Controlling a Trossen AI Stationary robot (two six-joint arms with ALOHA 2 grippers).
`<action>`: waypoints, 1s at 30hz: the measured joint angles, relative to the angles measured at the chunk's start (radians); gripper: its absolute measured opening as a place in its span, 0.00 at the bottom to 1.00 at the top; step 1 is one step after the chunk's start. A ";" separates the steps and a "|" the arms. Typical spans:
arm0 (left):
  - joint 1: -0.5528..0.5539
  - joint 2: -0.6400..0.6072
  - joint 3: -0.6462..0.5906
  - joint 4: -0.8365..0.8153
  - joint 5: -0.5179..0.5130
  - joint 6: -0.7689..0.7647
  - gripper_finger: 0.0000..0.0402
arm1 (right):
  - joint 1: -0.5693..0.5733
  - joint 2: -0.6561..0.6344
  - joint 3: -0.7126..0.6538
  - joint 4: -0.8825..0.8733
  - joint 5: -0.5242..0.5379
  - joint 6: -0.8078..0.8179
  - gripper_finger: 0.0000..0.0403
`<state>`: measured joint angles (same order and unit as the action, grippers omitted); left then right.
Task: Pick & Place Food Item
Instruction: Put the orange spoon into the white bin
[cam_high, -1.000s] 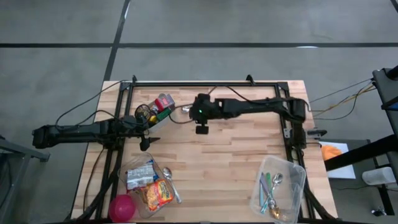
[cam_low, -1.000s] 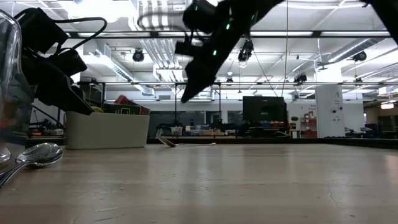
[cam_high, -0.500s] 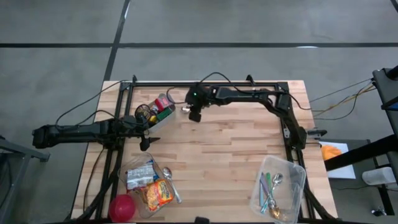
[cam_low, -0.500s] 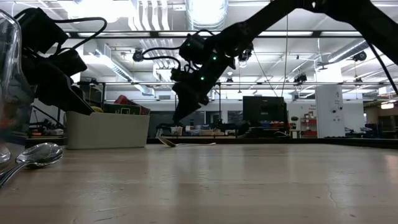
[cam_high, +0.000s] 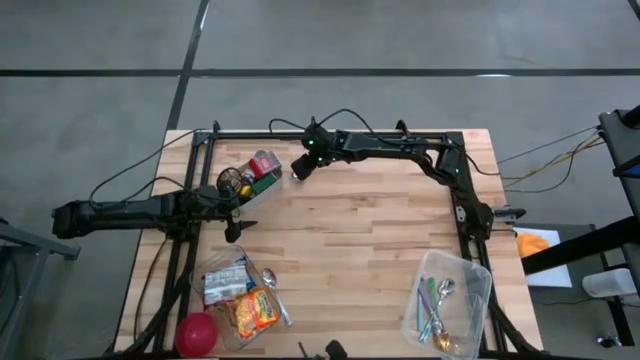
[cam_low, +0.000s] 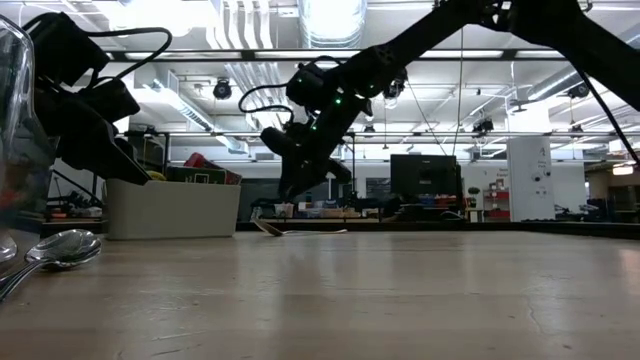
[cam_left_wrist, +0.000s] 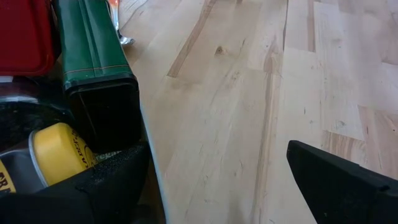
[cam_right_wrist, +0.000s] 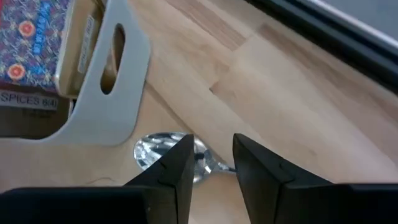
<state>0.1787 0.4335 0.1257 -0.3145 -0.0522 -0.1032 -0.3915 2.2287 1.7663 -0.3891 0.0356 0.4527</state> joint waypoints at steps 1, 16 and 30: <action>0.000 0.000 0.000 0.000 0.000 0.000 0.95 | 0.003 0.007 0.006 -0.005 0.010 0.010 0.27; 0.000 0.000 0.000 0.000 0.000 0.000 0.95 | 0.086 0.079 0.023 0.022 0.193 0.146 0.27; 0.000 0.000 0.000 0.001 0.000 -0.001 0.95 | 0.145 0.079 0.030 0.035 0.174 0.119 0.27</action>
<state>0.1787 0.4335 0.1257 -0.3138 -0.0525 -0.1040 -0.2467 2.3077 1.7962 -0.3546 0.2101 0.5715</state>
